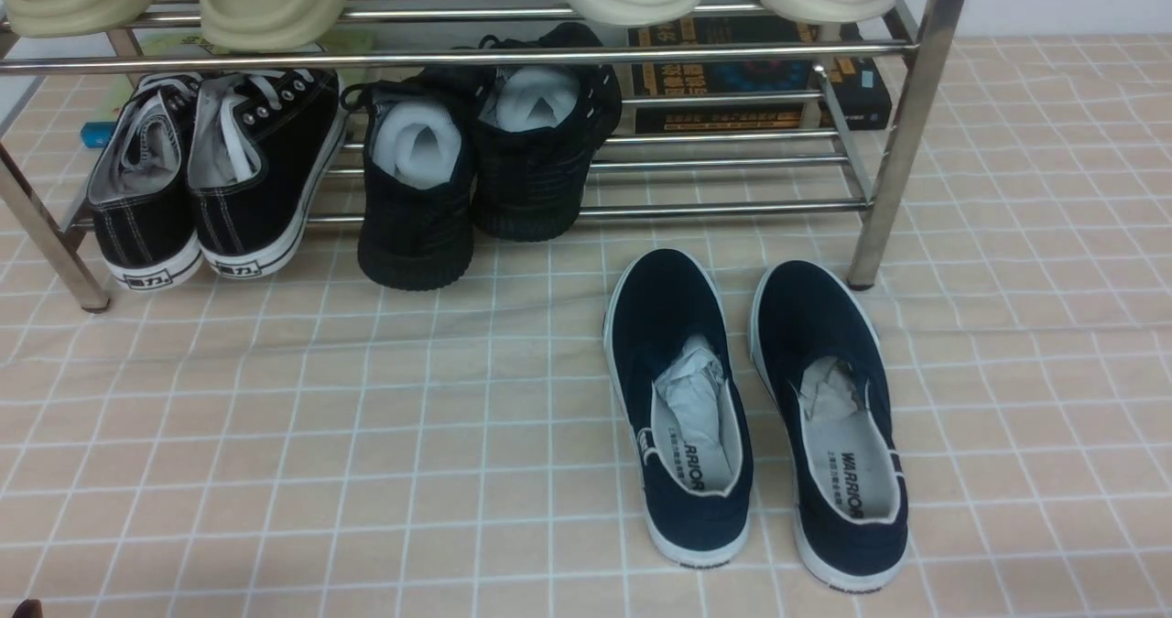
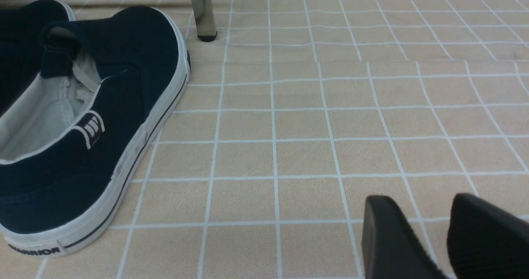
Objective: Take the shoes off the shelf from the light coffee tablecloth by hand.
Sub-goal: 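Grasp the leftmost shoe on the bottom shelf of the shoe rack with the left gripper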
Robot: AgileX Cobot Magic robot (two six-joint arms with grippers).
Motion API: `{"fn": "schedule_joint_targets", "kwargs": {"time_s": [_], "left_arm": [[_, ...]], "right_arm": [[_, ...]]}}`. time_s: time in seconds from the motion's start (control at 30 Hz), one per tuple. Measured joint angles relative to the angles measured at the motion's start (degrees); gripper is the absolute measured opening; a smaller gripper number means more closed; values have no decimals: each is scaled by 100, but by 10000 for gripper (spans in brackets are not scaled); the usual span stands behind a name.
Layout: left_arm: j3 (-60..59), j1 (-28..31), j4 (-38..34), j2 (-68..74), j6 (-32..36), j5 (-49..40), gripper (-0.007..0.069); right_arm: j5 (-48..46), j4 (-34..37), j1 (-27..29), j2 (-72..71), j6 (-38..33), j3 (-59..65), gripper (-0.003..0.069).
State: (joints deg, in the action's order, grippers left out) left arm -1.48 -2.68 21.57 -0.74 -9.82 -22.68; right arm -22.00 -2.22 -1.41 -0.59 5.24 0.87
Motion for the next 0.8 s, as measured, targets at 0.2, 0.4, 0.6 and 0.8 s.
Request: {"fn": "schedule_joint_targets", "kwargs": {"time_s": [0.2, 0.4, 0.6, 0.8], "left_arm": [[0, 0, 0, 0, 0, 0, 240], [0, 0, 0, 0, 0, 0, 240], [0, 0, -21, 0, -16, 5, 240], [-12, 0, -1686, 0, -1436, 592, 240]], "right_arm": [[0, 0, 0, 0, 0, 0, 239], [0, 0, 0, 0, 0, 0, 239], [0, 0, 0, 0, 0, 0, 239], [0, 0, 0, 0, 0, 0, 239]]}}
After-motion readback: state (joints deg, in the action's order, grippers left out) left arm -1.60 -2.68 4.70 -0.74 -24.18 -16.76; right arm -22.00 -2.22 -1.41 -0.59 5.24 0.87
